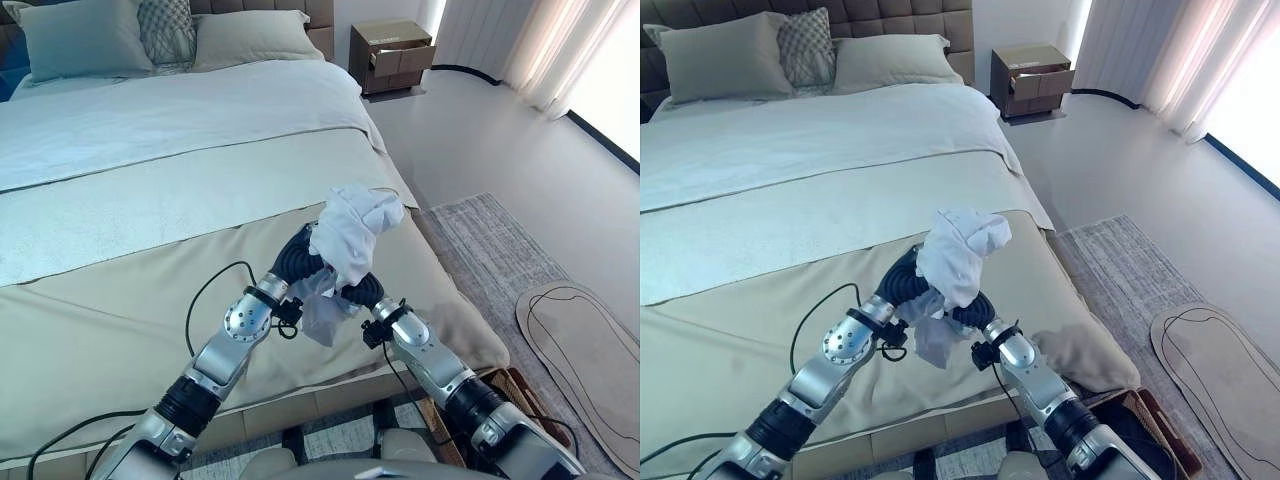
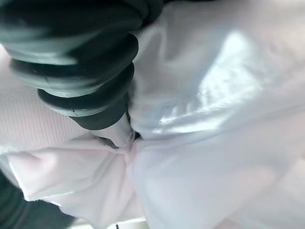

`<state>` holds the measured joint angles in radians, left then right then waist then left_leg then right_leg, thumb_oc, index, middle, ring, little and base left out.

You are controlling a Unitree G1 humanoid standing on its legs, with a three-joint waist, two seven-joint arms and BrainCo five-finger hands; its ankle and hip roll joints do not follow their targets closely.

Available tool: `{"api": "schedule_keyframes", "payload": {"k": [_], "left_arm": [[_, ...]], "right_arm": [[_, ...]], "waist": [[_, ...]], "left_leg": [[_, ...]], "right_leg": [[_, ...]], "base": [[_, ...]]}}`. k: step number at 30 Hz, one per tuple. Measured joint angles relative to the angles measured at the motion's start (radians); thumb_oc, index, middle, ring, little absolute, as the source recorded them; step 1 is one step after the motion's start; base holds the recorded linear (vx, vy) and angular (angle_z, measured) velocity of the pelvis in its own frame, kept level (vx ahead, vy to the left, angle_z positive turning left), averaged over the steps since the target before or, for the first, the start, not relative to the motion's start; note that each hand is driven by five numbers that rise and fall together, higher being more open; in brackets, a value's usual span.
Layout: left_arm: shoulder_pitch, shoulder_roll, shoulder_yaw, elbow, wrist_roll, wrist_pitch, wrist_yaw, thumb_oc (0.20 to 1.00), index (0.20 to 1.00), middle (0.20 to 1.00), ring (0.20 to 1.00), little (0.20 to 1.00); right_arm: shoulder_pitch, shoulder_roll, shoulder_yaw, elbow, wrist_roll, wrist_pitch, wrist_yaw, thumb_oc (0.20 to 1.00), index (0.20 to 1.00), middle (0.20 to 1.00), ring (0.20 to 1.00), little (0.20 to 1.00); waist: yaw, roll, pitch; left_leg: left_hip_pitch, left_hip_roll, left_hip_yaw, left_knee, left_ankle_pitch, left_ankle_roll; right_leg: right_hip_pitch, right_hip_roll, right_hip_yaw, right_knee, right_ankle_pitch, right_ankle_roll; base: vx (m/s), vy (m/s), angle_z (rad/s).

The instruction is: Pick up clothes into the bucket

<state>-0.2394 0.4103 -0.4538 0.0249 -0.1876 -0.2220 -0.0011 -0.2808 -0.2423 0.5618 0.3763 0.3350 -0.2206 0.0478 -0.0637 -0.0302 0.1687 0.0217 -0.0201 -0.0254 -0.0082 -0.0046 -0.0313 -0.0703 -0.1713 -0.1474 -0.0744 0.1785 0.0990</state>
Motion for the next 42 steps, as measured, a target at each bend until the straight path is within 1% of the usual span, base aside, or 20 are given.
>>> {"api": "schedule_keyframes", "payload": {"k": [3, 7, 8, 9, 11, 14, 18, 21, 25, 28, 30, 33, 37, 41, 42], "left_arm": [[0.011, 0.0, 0.0, 0.0, 0.001, 0.0, 0.0, 0.2, 0.2, 0.2, 0.2, 0.2], [0.028, -0.001, 0.001, 0.0, 0.017, 0.0, 0.0, 0.2, 0.2, 0.2, 0.2, 0.2], [0.03, -0.003, 0.001, 0.002, 0.02, 0.0, 0.0, 0.253, 0.253, 0.253, 0.253, 0.253], [0.043, -0.015, 0.005, 0.003, 0.031, 0.0, 0.005, 1.0, 1.0, 1.0, 1.0, 1.0], [0.059, -0.024, 0.005, 0.006, 0.052, -0.001, 0.011, 1.0, 1.0, 1.0, 1.0, 1.0], [0.074, -0.033, 0.013, 0.011, 0.056, -0.002, 0.024, 1.0, 1.0, 1.0, 1.0, 1.0], [0.106, -0.037, 0.105, 0.03, 0.055, -0.008, 0.052, 1.0, 1.0, 1.0, 1.0, 1.0], [0.113, -0.035, 0.123, 0.078, 0.057, -0.008, 0.051, 1.0, 1.0, 1.0, 1.0, 1.0], [0.155, -0.035, 0.124, 0.149, 0.058, -0.001, 0.049, 1.0, 1.0, 1.0, 1.0, 1.0], [0.191, -0.034, 0.134, 0.167, 0.092, -0.001, 0.045, 1.0, 1.0, 1.0, 1.0, 1.0], [0.214, -0.036, 0.15, 0.169, 0.097, -0.002, 0.04, 1.0, 1.0, 1.0, 1.0, 1.0], [0.253, -0.029, 0.198, 0.177, 0.099, -0.002, 0.039, 1.0, 1.0, 1.0, 1.0, 1.0], [0.306, -0.019, 0.245, 0.194, 0.096, -0.004, 0.038, 1.0, 1.0, 1.0, 1.0, 1.0], [0.334, -0.021, 0.256, 0.195, 0.082, -0.013, 0.025, 1.0, 1.0, 1.0, 1.0, 1.0], [0.334, -0.021, 0.258, 0.195, 0.06, -0.019, 0.015, 1.0, 1.0, 1.0, 1.0, 1.0]], "right_arm": [[0.018, -0.003, -0.009, -0.002, 0.0, 0.0, 0.0, 0.2, 0.2, 0.2, 0.2, 0.2], [0.061, -0.001, -0.049, -0.009, -0.001, -0.011, -0.001, 0.2, 0.2, 0.2, 0.2, 0.2], [0.07, -0.002, -0.054, -0.011, -0.001, -0.012, 0.0, 0.2, 0.2, 0.2, 0.2, 0.2], [0.094, 0.004, -0.084, -0.023, 0.001, -0.016, -0.001, 0.2, 0.2, 0.2, 0.2, 0.2], [0.123, 0.013, -0.118, -0.022, 0.014, -0.017, -0.004, 0.2, 0.2, 0.2, 0.2, 0.2], [0.165, 0.019, -0.183, -0.03, 0.074, -0.018, -0.015, 0.2, 0.2, 0.2, 0.2, 0.2], [0.22, 0.012, -0.295, -0.03, 0.157, -0.018, -0.059, 0.2, 0.2, 0.2, 0.2, 0.2], [0.242, 0.008, -0.344, -0.03, 0.203, -0.019, -0.067, 0.2, 0.2, 0.2, 0.2, 0.2], [0.248, 0.015, -0.362, -0.03, 0.253, -0.02, -0.072, 0.2, 0.2, 0.2, 0.2, 0.2], [0.252, 0.017, -0.371, -0.03, 0.274, -0.021, -0.072, 0.2, 0.2, 0.2, 0.2, 0.2], [0.272, 0.025, -0.404, -0.041, 0.278, -0.024, -0.073, 0.2, 0.2, 0.2, 0.2, 0.2], [0.303, 0.028, -0.456, -0.058, 0.284, -0.047, -0.074, 0.2, 0.2, 0.2, 0.2, 0.2], [0.353, 0.028, -0.553, -0.06, 0.284, -0.066, -0.088, 0.2, 0.2, 0.2, 0.2, 0.2], [0.401, 0.027, -0.611, -0.06, 0.283, -0.079, -0.105, 0.2, 0.2, 0.2, 0.2, 0.2], [0.412, 0.029, -0.63, -0.06, 0.281, -0.081, -0.111, 0.2, 0.2, 0.2, 0.2, 0.2]], "waist": [[-0.002, -0.002, -0.004], [-0.002, -0.004, -0.011], [-0.006, -0.005, -0.012], [-0.003, -0.006, -0.013], [-0.003, -0.008, -0.015], [-0.004, -0.012, -0.025], [-0.005, -0.016, -0.032], [-0.005, -0.022, -0.04], [-0.006, -0.024, -0.042], [-0.006, -0.025, -0.043], [-0.004, -0.025, -0.043], [-0.004, -0.026, -0.044], [-0.009, -0.027, -0.044], [-0.007, -0.03, -0.046], [-0.01, -0.033, -0.047]], "left_leg": [[0.001, -0.001, 0.001, -0.001, 0.0, 0.001], [0.003, -0.001, 0.001, -0.003, 0.001, 0.002], [0.004, -0.002, 0.002, -0.004, 0.001, 0.002], [0.009, -0.002, 0.003, -0.009, 0.002, 0.003], [0.022, -0.002, 0.006, -0.015, 0.002, 0.004], [0.027, -0.003, 0.017, -0.019, 0.002, 0.004], [0.039, -0.003, 0.024, -0.031, 0.003, 0.006], [0.04, -0.002, 0.024, -0.033, 0.005, 0.007], [0.05, -0.003, 0.032, -0.037, 0.005, 0.007], [0.055, -0.003, 0.035, -0.04, 0.005, 0.007], [0.057, -0.004, 0.037, -0.042, 0.005, 0.008], [0.059, -0.004, 0.038, -0.044, 0.005, 0.008], [0.065, -0.006, 0.041, -0.047, 0.005, 0.008], [0.07, -0.01, 0.05, -0.049, 0.005, 0.008], [0.07, -0.012, 0.053, -0.049, 0.004, 0.01]], "right_leg": [[0.0, -0.001, 0.0, 0.0, 0.0, 0.001], [0.002, -0.002, 0.001, 0.0, -0.001, 0.001], [0.001, -0.002, 0.001, 0.0, -0.001, 0.001], [0.005, -0.002, 0.001, 0.0, -0.001, 0.002], [0.013, -0.002, 0.003, -0.001, -0.004, 0.005], [0.013, -0.003, 0.009, 0.0, -0.006, 0.009], [0.013, -0.003, 0.023, -0.001, -0.007, 0.01], [0.013, -0.001, 0.025, -0.001, -0.007, 0.011], [0.016, -0.001, 0.028, -0.001, -0.007, 0.011], [0.019, -0.002, 0.029, -0.001, -0.008, 0.012], [0.02, -0.002, 0.029, -0.001, -0.009, 0.013], [0.022, -0.003, 0.029, -0.001, -0.011, 0.016], [0.023, -0.003, 0.032, -0.001, -0.012, 0.016], [0.023, -0.005, 0.041, -0.001, -0.016, 0.02], [0.021, -0.007, 0.046, 0.001, -0.017, 0.021]], "base": [[0.0, 0.0, 0.0], [0.0, 0.0, 0.0], [0.0, 0.0, 0.0], [0.0, 0.0, 0.0], [0.0, 0.008, -0.03], [0.0, 0.011, -0.06], [0.0, 0.005, -0.09], [0.0, 0.0, 0.0], [0.0, 0.005, -0.04], [0.0, 0.003, -0.02], [0.0, 0.0, 0.0], [0.0, 0.0, 0.0], [-0.01, 0.011, -0.02], [-0.04, 0.035, -0.06], [-0.06, 0.039, -0.08]]}}
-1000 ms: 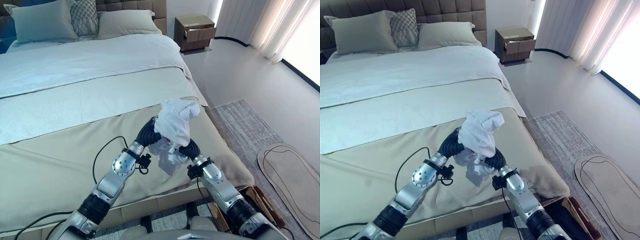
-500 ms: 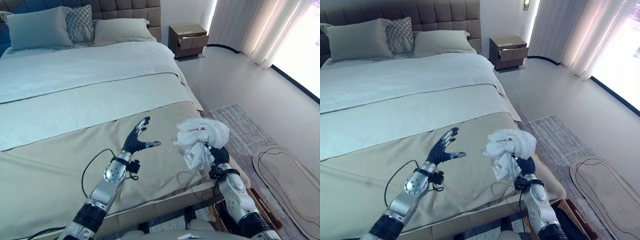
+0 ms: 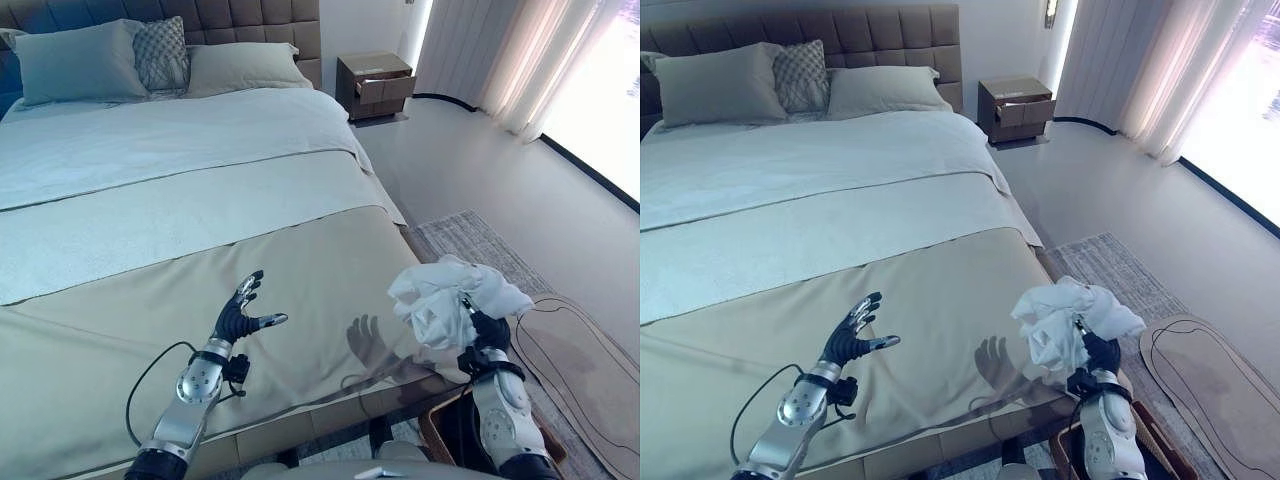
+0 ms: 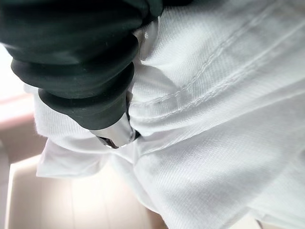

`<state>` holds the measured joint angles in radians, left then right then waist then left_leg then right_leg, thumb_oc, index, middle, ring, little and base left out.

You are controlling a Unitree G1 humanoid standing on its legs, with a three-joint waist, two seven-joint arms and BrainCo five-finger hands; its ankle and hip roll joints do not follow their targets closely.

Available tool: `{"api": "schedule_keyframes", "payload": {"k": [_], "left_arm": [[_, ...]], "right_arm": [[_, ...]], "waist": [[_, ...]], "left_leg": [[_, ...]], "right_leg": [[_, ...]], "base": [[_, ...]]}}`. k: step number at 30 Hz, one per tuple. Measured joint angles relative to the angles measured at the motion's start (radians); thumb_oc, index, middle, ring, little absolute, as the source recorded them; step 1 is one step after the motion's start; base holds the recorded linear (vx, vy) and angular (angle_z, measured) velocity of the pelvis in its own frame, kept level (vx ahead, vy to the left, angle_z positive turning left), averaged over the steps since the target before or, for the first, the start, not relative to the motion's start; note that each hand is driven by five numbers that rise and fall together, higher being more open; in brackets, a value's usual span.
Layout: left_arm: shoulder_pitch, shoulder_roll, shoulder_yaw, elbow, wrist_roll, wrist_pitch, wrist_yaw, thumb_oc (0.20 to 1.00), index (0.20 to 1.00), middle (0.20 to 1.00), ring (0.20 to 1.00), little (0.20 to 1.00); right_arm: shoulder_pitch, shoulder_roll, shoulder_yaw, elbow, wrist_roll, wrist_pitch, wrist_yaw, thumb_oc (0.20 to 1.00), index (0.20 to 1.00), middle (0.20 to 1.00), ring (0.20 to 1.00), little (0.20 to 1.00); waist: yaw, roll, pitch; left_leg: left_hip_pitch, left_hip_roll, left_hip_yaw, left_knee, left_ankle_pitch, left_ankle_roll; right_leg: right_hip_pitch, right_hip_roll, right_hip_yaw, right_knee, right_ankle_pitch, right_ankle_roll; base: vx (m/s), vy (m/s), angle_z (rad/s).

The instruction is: Pick up clothes into the bucket

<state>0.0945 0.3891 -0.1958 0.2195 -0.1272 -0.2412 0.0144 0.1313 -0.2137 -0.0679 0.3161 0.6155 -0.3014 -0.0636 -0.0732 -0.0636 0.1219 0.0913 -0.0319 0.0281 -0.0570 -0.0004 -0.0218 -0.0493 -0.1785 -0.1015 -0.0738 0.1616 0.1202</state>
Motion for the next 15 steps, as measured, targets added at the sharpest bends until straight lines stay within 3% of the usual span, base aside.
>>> {"api": "schedule_keyframes", "payload": {"k": [6, 7, 8, 9, 10, 11, 13, 15], "left_arm": [[-0.003, 0.005, 0.003, -0.004, -0.051, -0.036, -0.035, 1.0, 1.0, 1.0, 1.0, 1.0], [-0.002, 0.006, 0.003, -0.004, -0.054, -0.04, -0.038, 1.0, 1.0, 1.0, 1.0, 1.0], [-0.007, 0.017, 0.001, -0.01, -0.055, -0.047, -0.044, 1.0, 1.0, 1.0, 1.0, 1.0], [-0.013, 0.011, 0.0, -0.009, -0.059, -0.049, -0.046, 1.0, 1.0, 1.0, 1.0, 1.0], [-0.018, 0.009, -0.001, -0.008, -0.063, -0.051, -0.052, 1.0, 1.0, 1.0, 1.0, 1.0], [-0.024, 0.01, -0.002, -0.008, -0.063, -0.053, -0.058, 1.0, 1.0, 1.0, 1.0, 1.0], [-0.028, 0.017, -0.001, -0.004, -0.067, -0.054, -0.061, 1.0, 1.0, 1.0, 1.0, 1.0], [-0.034, 0.029, 0.004, -0.002, -0.105, -0.063, -0.063, 1.0, 1.0, 1.0, 1.0, 1.0]], "right_arm": [[0.009, 0.006, -0.078, 0.0, -0.018, -0.025, -0.043, 0.2, 0.2, 0.2, 0.2, 0.2], [0.008, 0.007, -0.083, 0.001, -0.019, -0.03, -0.052, 0.2, 0.2, 0.2, 0.2, 0.2], [-0.001, 0.017, -0.092, 0.004, -0.019, -0.045, -0.06, 0.2, 0.2, 0.2, 0.2, 0.2], [-0.013, 0.011, -0.092, 0.008, -0.02, -0.046, -0.064, 0.2, 0.2, 0.2, 0.2, 0.2], [-0.022, 0.011, -0.093, 0.008, -0.025, -0.046, -0.075, 0.2, 0.2, 0.2, 0.2, 0.2], [-0.03, 0.008, -0.089, 0.007, -0.035, -0.046, -0.083, 0.2, 0.2, 0.2, 0.2, 0.2], [-0.03, 0.006, -0.083, 0.008, -0.047, -0.046, -0.093, 0.2, 0.2, 0.2, 0.2, 0.2], [-0.031, 0.007, -0.073, 0.006, -0.086, -0.045, -0.099, 0.2, 0.2, 0.2, 0.2, 0.2]], "waist": [[-0.047, -0.029, 0.0], [-0.047, -0.031, 0.0], [-0.036, -0.039, 0.014], [-0.029, -0.013, 0.03], [-0.026, 0.013, 0.047], [-0.01, 0.034, 0.068], [-0.003, 0.046, 0.075], [0.021, 0.045, 0.079]], "left_leg": [[-0.009, -0.025, 0.049, 0.021, -0.01, 0.018], [-0.014, -0.028, 0.059, 0.032, -0.013, 0.02], [-0.053, -0.019, 0.106, 0.089, -0.025, 0.04], [-0.067, 0.009, 0.126, 0.103, -0.037, 0.059], [-0.09, 0.04, 0.157, 0.125, -0.036, 0.061], [-0.086, 0.07, 0.195, 0.14, -0.039, 0.069], [-0.085, 0.088, 0.216, 0.147, -0.037, 0.07], [-0.081, 0.109, 0.239, 0.148, -0.039, 0.065]], "right_leg": [[-0.044, -0.01, 0.041, 0.03, -0.013, 0.019], [-0.061, -0.015, 0.035, 0.041, -0.028, 0.039], [-0.094, -0.042, 0.009, 0.058, -0.08, 0.061], [-0.115, -0.04, -0.039, 0.118, -0.072, 0.048], [-0.158, -0.056, -0.124, 0.218, -0.082, 0.031], [-0.196, -0.108, -0.224, 0.404, -0.12, 0.003], [-0.168, -0.167, -0.224, 0.492, -0.167, 0.01], [-0.077, -0.237, -0.221, 0.477, -0.182, 0.028]], "base": [[-0.12, 0.048, -0.23], [-0.28, 0.057, -0.6], [-0.25, 0.055, -0.76], [-0.16, 0.04, -0.9], [-0.13, -0.008, -0.94], [-0.09, -0.05, -0.81], [-0.07, -0.069, -0.59], [-0.04, -0.177, -0.48]]}}
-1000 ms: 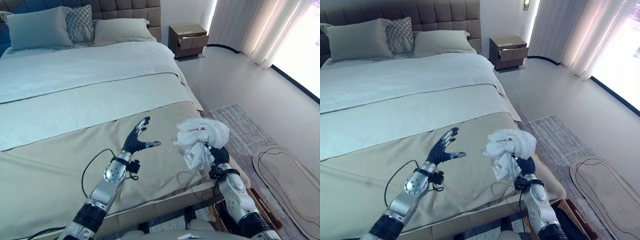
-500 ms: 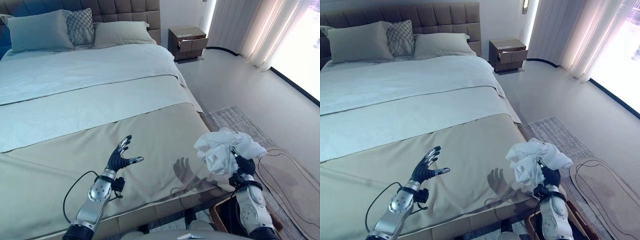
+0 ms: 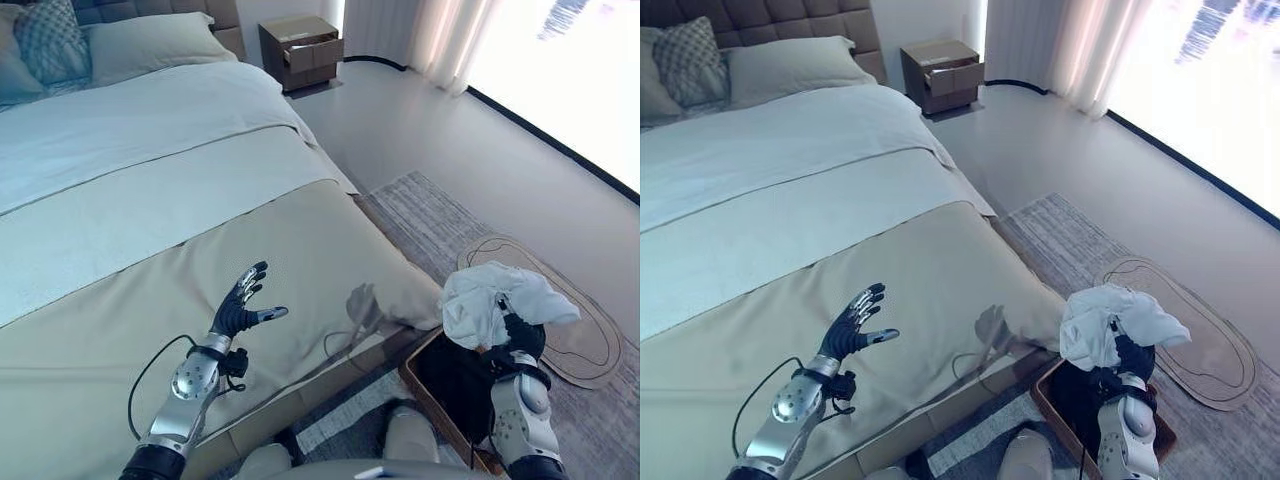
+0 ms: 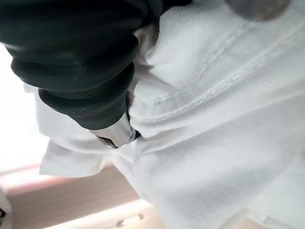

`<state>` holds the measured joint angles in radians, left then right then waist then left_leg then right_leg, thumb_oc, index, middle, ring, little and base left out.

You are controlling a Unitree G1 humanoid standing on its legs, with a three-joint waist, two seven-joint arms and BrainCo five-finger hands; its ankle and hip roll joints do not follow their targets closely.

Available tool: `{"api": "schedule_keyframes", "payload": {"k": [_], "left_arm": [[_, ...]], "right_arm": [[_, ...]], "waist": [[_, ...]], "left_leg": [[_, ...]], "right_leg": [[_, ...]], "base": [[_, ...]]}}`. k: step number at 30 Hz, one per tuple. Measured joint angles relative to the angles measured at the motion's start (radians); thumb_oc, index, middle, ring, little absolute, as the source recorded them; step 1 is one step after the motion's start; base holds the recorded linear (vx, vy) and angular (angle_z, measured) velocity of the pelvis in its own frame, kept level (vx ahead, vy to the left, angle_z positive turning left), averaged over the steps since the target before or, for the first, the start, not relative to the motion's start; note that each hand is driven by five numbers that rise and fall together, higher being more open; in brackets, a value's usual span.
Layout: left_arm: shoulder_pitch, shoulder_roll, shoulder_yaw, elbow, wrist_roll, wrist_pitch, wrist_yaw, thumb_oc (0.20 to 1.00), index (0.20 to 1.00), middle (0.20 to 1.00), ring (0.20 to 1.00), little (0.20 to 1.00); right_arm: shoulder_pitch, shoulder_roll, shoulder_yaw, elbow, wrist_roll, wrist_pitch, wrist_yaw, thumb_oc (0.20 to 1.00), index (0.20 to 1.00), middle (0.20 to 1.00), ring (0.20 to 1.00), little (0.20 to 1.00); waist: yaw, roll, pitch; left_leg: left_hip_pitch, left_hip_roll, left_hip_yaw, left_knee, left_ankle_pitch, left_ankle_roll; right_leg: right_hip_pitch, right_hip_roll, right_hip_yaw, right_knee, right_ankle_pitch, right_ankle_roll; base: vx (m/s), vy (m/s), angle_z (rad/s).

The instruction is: Pick up clothes into the bucket

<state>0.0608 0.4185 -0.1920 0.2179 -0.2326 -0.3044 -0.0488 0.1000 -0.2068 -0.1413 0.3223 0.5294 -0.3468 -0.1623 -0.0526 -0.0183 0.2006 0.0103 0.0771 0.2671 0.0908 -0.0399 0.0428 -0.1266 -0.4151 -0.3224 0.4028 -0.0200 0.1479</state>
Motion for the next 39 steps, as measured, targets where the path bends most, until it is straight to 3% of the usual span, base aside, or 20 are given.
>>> {"api": "schedule_keyframes", "payload": {"k": [2, 3, 4, 5, 6, 8, 11, 13, 15, 19, 20, 21, 22, 23, 24, 30, 39], "left_arm": [[-0.003, 0.006, -0.001, 0.0, -0.019, -0.001, 0.0, 1.0, 1.0, 1.0, 1.0, 1.0], [0.0, 0.014, -0.002, -0.002, -0.028, -0.004, -0.001, 1.0, 1.0, 1.0, 1.0, 1.0], [-0.006, 0.041, -0.001, -0.002, -0.037, -0.01, -0.002, 1.0, 1.0, 1.0, 1.0, 1.0], [-0.007, 0.035, 0.0, -0.002, -0.045, -0.012, -0.001, 1.0, 1.0, 1.0, 1.0, 1.0], [-0.006, 0.0, -0.009, -0.002, -0.058, -0.011, -0.002, 1.0, 1.0, 1.0, 1.0, 1.0], [-0.004, -0.018, -0.035, -0.008, -0.059, -0.013, -0.011, 1.0, 1.0, 1.0, 1.0, 1.0], [-0.005, -0.036, -0.044, -0.035, -0.071, -0.016, -0.022, 1.0, 1.0, 1.0, 1.0, 1.0], [-0.006, -0.034, -0.044, -0.069, -0.1, -0.024, -0.022, 1.0, 1.0, 1.0, 1.0, 1.0], [-0.019, -0.032, -0.049, -0.073, -0.112, -0.027, -0.021, 1.0, 1.0, 1.0, 1.0, 1.0], [-0.036, -0.007, -0.063, -0.074, -0.145, -0.036, -0.007, 1.0, 1.0, 1.0, 1.0, 1.0], [-0.047, 0.001, -0.056, -0.078, -0.15, -0.041, 0.006, 1.0, 1.0, 1.0, 1.0, 1.0], [-0.066, -0.005, -0.06, -0.073, -0.153, -0.041, 0.016, 1.0, 1.0, 1.0, 1.0, 1.0], [-0.072, -0.015, -0.065, -0.075, -0.153, -0.042, 0.031, 1.0, 1.0, 1.0, 1.0, 1.0], [-0.084, -0.015, -0.066, -0.075, -0.153, -0.041, 0.033, 1.0, 1.0, 1.0, 1.0, 1.0], [-0.107, -0.014, -0.065, -0.078, -0.154, -0.046, 0.045, 1.0, 1.0, 1.0, 1.0, 1.0], [-0.173, 0.02, -0.065, -0.14, -0.154, -0.077, 0.113, 1.0, 1.0, 1.0, 1.0, 1.0], [-0.197, 0.036, -0.093, -0.159, -0.152, -0.094, 0.185, 1.0, 1.0, 1.0, 1.0, 1.0]], "right_arm": [[-0.009, -0.009, 0.014, -0.001, -0.043, 0.001, -0.006, 0.2, 0.2, 0.2, 0.2, 0.2], [-0.013, -0.007, 0.024, -0.004, -0.055, 0.001, -0.007, 0.2, 0.2, 0.2, 0.2, 0.2], [-0.021, -0.003, 0.049, -0.003, -0.069, 0.005, -0.009, 0.2, 0.2, 0.2, 0.2, 0.2], [-0.031, -0.01, 0.054, -0.002, -0.076, 0.007, -0.009, 0.2, 0.2, 0.2, 0.2, 0.2], [-0.057, -0.045, 0.056, 0.006, -0.077, 0.015, -0.013, 0.2, 0.2, 0.2, 0.2, 0.2], [-0.064, -0.087, 0.057, 0.008, -0.077, 0.03, -0.026, 0.2, 0.2, 0.2, 0.2, 0.2], [-0.07, -0.163, 0.055, 0.011, -0.077, 0.036, -0.049, 0.2, 0.2, 0.2, 0.2, 0.2], [-0.092, -0.194, 0.055, 0.015, -0.077, 0.035, -0.058, 0.2, 0.2, 0.2, 0.2, 0.2], [-0.126, -0.188, 0.064, 0.046, -0.077, 0.035, -0.067, 0.2, 0.2, 0.2, 0.2, 0.2], [-0.226, -0.162, 0.16, 0.094, -0.085, 0.02, -0.077, 0.2, 0.2, 0.2, 0.2, 0.2], [-0.282, -0.164, 0.2, 0.128, -0.087, 0.019, -0.078, 0.2, 0.2, 0.2, 0.2, 0.2], [-0.315, -0.165, 0.21, 0.132, -0.096, 0.022, -0.077, 0.2, 0.2, 0.2, 0.2, 0.2], [-0.341, -0.161, 0.205, 0.132, -0.104, 0.02, -0.085, 0.2, 0.2, 0.2, 0.2, 0.2], [-0.346, -0.159, 0.198, 0.131, -0.104, 0.019, -0.091, 0.2, 0.2, 0.2, 0.2, 0.2], [-0.349, -0.158, 0.193, 0.13, -0.104, 0.02, -0.107, 0.2, 0.2, 0.2, 0.2, 0.2], [-0.499, -0.159, 0.189, 0.212, -0.108, 0.019, -0.176, 0.2, 0.2, 0.2, 0.2, 0.2], [-0.66, -0.251, 0.19, 0.31, -0.103, 0.018, -0.247, 0.2, 0.2, 0.2, 0.2, 0.2]], "waist": [[0.023, -0.015, -0.004], [0.028, -0.025, -0.007], [0.037, -0.056, -0.012], [0.042, -0.049, -0.014], [0.019, -0.004, 0.001], [0.012, 0.025, -0.002], [0.002, 0.032, -0.006], [-0.01, 0.042, -0.011], [-0.013, 0.031, -0.002], [-0.006, 0.029, 0.07], [0.012, 0.023, 0.105], [0.045, 0.024, 0.149], [0.04, 0.043, 0.161], [0.031, 0.046, 0.171], [0.035, 0.042, 0.196], [0.042, 0.047, 0.294], [0.035, 0.066, 0.328]], "left_leg": [[-0.008, 0.007, 0.029, 0.003, 0.015, -0.024], [-0.015, 0.004, 0.027, 0.013, 0.003, -0.042], [-0.04, 0.009, 0.035, 0.03, 0.017, -0.104], [-0.061, 0.021, 0.032, 0.04, 0.017, -0.115], [-0.1, 0.069, 0.009, 0.053, 0.038, -0.129], [-0.114, 0.096, -0.001, 0.057, 0.063, -0.101], [-0.118, 0.121, -0.012, 0.061, 0.089, -0.096], [-0.161, 0.131, -0.023, 0.063, 0.081, -0.116], [-0.202, 0.13, -0.031, 0.066, 0.093, -0.135], [-0.246, 0.138, -0.052, 0.075, 0.091, -0.166], [-0.27, 0.137, -0.068, 0.114, 0.077, -0.184], [-0.28, 0.109, -0.191, 0.153, 0.029, -0.199], [-0.327, 0.086, -0.27, 0.168, 0.006, -0.202], [-0.338, 0.078, -0.273, 0.167, 0.007, -0.2], [-0.359, 0.064, -0.271, 0.168, 0.028, -0.181], [-0.517, 0.053, -0.241, 0.224, 0.031, -0.161], [-0.649, 0.049, -0.212, 0.304, 0.018, -0.145]], "right_leg": [[0.089, -0.074, -0.015, -0.086, 0.008, 0.038], [0.129, -0.075, -0.019, -0.154, 0.058, 0.036], [0.161, -0.068, -0.019, -0.246, 0.077, 0.072], [0.159, -0.052, -0.017, -0.271, 0.041, 0.1], [0.139, 0.002, -0.016, -0.277, 0.028, 0.103], [0.12, 0.034, -0.009, -0.289, 0.029, 0.1], [0.112, 0.063, 0.006, -0.314, 0.029, 0.095], [0.075, 0.073, 0.006, -0.309, 0.031, 0.095], [0.034, 0.072, 0.008, -0.297, 0.042, 0.088], [-0.043, 0.074, 0.025, -0.254, 0.042, 0.085], [-0.096, 0.074, 0.065, -0.204, 0.027, 0.068], [-0.127, 0.077, 0.1, -0.188, 0.03, 0.055], [-0.149, 0.077, 0.11, -0.18, 0.043, 0.068], [-0.157, 0.069, 0.106, -0.178, 0.044, 0.068], [-0.184, 0.057, 0.111, -0.165, 0.053, 0.071], [-0.376, 0.037, 0.164, -0.102, 0.071, 0.059], [-0.551, 0.035, 0.238, -0.033, 0.079, 0.051]], "base": [[-0.04, -0.197, -0.39], [-0.05, -0.229, -0.59], [-0.06, -0.262, -0.48], [-0.07, -0.291, -0.34], [-0.05, -0.215, -0.16], [-0.05, -0.171, -0.27], [-0.1, -0.208, -0.23], [-0.15, -0.218, 0.03], [-0.16, -0.172, 0.12], [-0.15, -0.148, -0.08], [-0.07, 0.004, -0.57], [-0.06, 0.0, -0.55], [-0.12, 0.028, -0.25], [-0.18, 0.071, 0.15], [-0.18, 0.073, 0.2], [-0.12, 0.064, -0.09], [-0.07, 0.029, -0.13]]}}
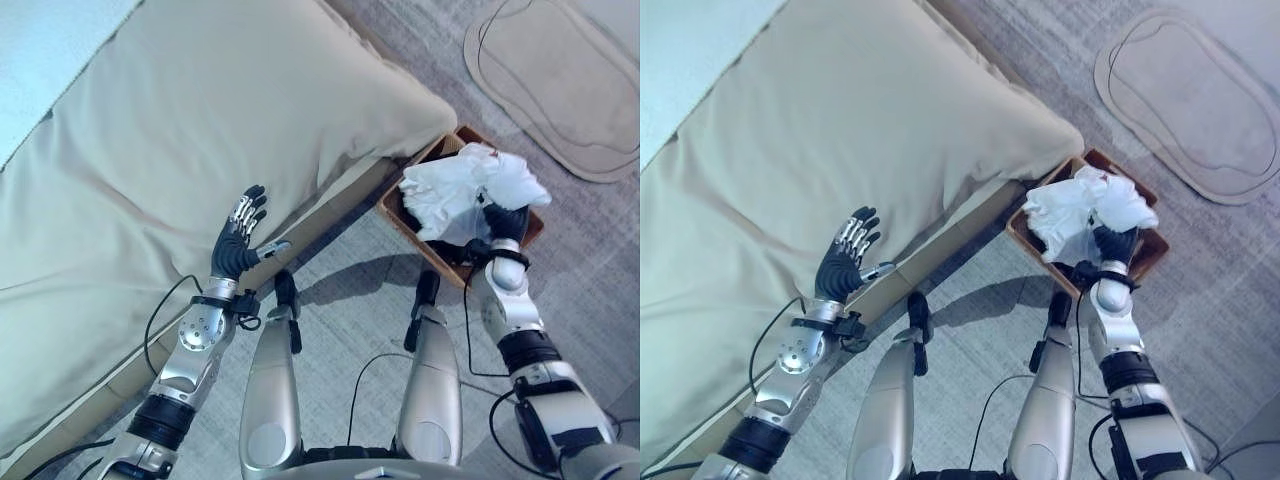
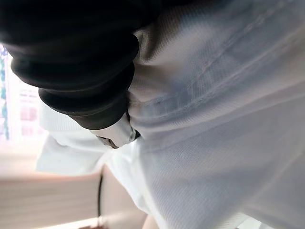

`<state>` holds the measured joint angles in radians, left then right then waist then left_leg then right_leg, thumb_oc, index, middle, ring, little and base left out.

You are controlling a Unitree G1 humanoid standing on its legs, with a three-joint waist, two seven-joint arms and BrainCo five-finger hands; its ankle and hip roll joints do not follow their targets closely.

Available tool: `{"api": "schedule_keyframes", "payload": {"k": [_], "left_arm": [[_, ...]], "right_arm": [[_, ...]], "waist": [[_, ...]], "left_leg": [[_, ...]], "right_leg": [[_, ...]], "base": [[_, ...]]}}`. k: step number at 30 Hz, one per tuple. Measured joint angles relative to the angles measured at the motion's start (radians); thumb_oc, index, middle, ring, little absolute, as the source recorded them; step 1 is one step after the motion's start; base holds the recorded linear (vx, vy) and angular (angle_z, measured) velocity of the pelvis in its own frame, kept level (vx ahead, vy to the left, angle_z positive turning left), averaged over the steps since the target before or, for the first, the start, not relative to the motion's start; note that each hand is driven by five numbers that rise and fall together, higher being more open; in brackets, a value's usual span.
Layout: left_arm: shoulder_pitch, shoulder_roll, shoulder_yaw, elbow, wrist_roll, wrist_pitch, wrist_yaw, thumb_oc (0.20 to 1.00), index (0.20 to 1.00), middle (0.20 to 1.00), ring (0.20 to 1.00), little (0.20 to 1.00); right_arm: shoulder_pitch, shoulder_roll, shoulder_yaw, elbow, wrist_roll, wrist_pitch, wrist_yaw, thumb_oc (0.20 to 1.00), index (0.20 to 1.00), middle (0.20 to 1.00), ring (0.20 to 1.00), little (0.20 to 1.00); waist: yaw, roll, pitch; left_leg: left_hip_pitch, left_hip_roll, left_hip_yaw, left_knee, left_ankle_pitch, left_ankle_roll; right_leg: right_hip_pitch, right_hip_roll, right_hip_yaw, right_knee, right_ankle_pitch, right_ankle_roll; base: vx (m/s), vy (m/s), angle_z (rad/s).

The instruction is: Pick up clothes into the bucket

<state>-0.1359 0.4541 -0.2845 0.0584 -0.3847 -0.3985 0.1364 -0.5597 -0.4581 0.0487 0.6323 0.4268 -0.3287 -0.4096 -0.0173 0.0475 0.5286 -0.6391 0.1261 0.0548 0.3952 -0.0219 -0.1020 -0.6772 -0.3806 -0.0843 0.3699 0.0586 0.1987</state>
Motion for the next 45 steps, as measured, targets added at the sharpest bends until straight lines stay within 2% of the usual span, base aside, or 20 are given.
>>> {"api": "schedule_keyframes", "payload": {"k": [7, 10, 15, 17, 20, 25, 33, 37, 43, 45], "left_arm": [[-0.012, 0.0, -0.018, -0.013, -0.001, -0.005, 0.016, 1.0, 1.0, 1.0, 1.0, 1.0], [-0.017, 0.008, -0.017, -0.093, -0.001, -0.009, 0.036, 1.0, 1.0, 1.0, 1.0, 1.0], [-0.036, 0.006, -0.046, -0.168, -0.002, -0.027, 0.061, 1.0, 1.0, 1.0, 1.0, 1.0], [-0.038, 0.006, -0.057, -0.165, -0.002, -0.025, 0.075, 1.0, 1.0, 1.0, 1.0, 1.0], [-0.044, 0.013, -0.06, -0.159, 0.0, -0.025, 0.105, 1.0, 1.0, 1.0, 1.0, 1.0], [-0.045, 0.041, -0.06, -0.16, 0.0, -0.024, 0.126, 1.0, 1.0, 1.0, 1.0, 1.0], [-0.037, 0.072, -0.066, -0.163, 0.0, -0.024, 0.133, 1.0, 1.0, 1.0, 1.0, 1.0], [-0.032, 0.087, -0.102, -0.164, -0.001, -0.02, 0.141, 1.0, 1.0, 1.0, 1.0, 1.0], [-0.032, 0.091, -0.108, -0.173, -0.001, -0.004, 0.141, 1.0, 1.0, 1.0, 1.0, 1.0], [-0.032, 0.101, -0.108, -0.176, -0.001, -0.004, 0.141, 1.0, 1.0, 1.0, 1.0, 1.0]], "right_arm": [[-0.138, -0.077, 0.005, 0.061, 0.001, 0.001, -0.017, 0.2, 0.2, 0.2, 0.2, 0.2], [-0.188, -0.108, 0.039, 0.066, 0.0, 0.001, -0.027, 0.2, 0.2, 0.2, 0.2, 0.2], [-0.273, -0.112, 0.052, 0.121, 0.0, 0.001, -0.046, 0.2, 0.2, 0.2, 0.2, 0.2], [-0.29, -0.112, 0.072, 0.145, 0.0, 0.001, -0.057, 0.2, 0.2, 0.2, 0.2, 0.2], [-0.3, -0.112, 0.109, 0.183, 0.0, 0.002, -0.059, 0.2, 0.2, 0.2, 0.2, 0.2], [-0.317, -0.116, 0.123, 0.238, 0.0, 0.011, -0.058, 0.2, 0.2, 0.2, 0.2, 0.2], [-0.4, -0.15, 0.207, 0.384, -0.061, 0.054, -0.057, 0.2, 0.2, 0.2, 0.2, 0.2], [-0.556, -0.164, 0.228, 0.651, -0.1, 0.122, -0.072, 0.2, 0.2, 0.2, 0.2, 0.2], [-0.594, -0.234, 0.246, 0.656, -0.136, 0.16, -0.08, 0.2, 0.2, 0.2, 0.2, 0.2], [-0.627, -0.241, 0.286, 0.682, -0.156, 0.174, -0.077, 0.2, 0.2, 0.2, 0.2, 0.2]], "waist": [[0.002, 0.011, 0.013], [0.006, 0.011, 0.013], [0.007, 0.012, 0.013], [0.006, 0.012, 0.014], [0.006, 0.013, 0.013], [0.007, 0.013, 0.014], [0.01, 0.014, 0.014], [0.014, 0.018, 0.016], [0.033, 0.027, 0.019], [0.033, 0.027, 0.019]], "left_leg": [[-0.093, 0.001, 0.002, 0.035, 0.0, 0.0], [-0.15, 0.001, 0.0, 0.062, -0.002, -0.001], [-0.251, 0.001, -0.012, 0.126, -0.012, -0.003], [-0.278, 0.005, -0.015, 0.167, -0.041, -0.007], [-0.345, 0.011, -0.031, 0.318, -0.108, 0.002], [-0.433, 0.015, -0.045, 0.458, -0.174, -0.005], [-0.469, 0.014, -0.057, 0.491, -0.184, -0.012], [-0.474, 0.011, -0.057, 0.488, -0.184, -0.012], [-0.475, 0.01, -0.055, 0.483, -0.183, -0.012], [-0.475, 0.01, -0.055, 0.483, -0.183, -0.013]], "right_leg": [[-0.123, 0.0, 0.027, 0.071, -0.014, -0.009], [-0.186, -0.001, 0.04, 0.103, -0.023, -0.013], [-0.283, -0.002, 0.054, 0.163, -0.035, -0.02], [-0.312, -0.001, 0.064, 0.199, -0.055, -0.017], [-0.376, 0.003, 0.101, 0.327, -0.11, -0.025], [-0.472, 0.003, 0.143, 0.465, -0.166, -0.019], [-0.517, 0.003, 0.152, 0.515, -0.187, -0.015], [-0.524, 0.003, 0.155, 0.515, -0.186, -0.016], [-0.528, 0.002, 0.155, 0.514, -0.186, -0.015], [-0.528, 0.003, 0.155, 0.515, -0.186, -0.015]], "base": [[-0.05, -0.006, -0.02], [-0.04, -0.013, 0.01], [0.02, 0.003, 0.01], [0.1, 0.004, -0.04], [0.04, -0.003, -0.03], [0.04, -0.015, -0.02], [0.01, -0.007, 0.01], [0.0, 0.0, 0.0], [0.0, 0.0, 0.0], [0.0, 0.0, 0.0]]}}
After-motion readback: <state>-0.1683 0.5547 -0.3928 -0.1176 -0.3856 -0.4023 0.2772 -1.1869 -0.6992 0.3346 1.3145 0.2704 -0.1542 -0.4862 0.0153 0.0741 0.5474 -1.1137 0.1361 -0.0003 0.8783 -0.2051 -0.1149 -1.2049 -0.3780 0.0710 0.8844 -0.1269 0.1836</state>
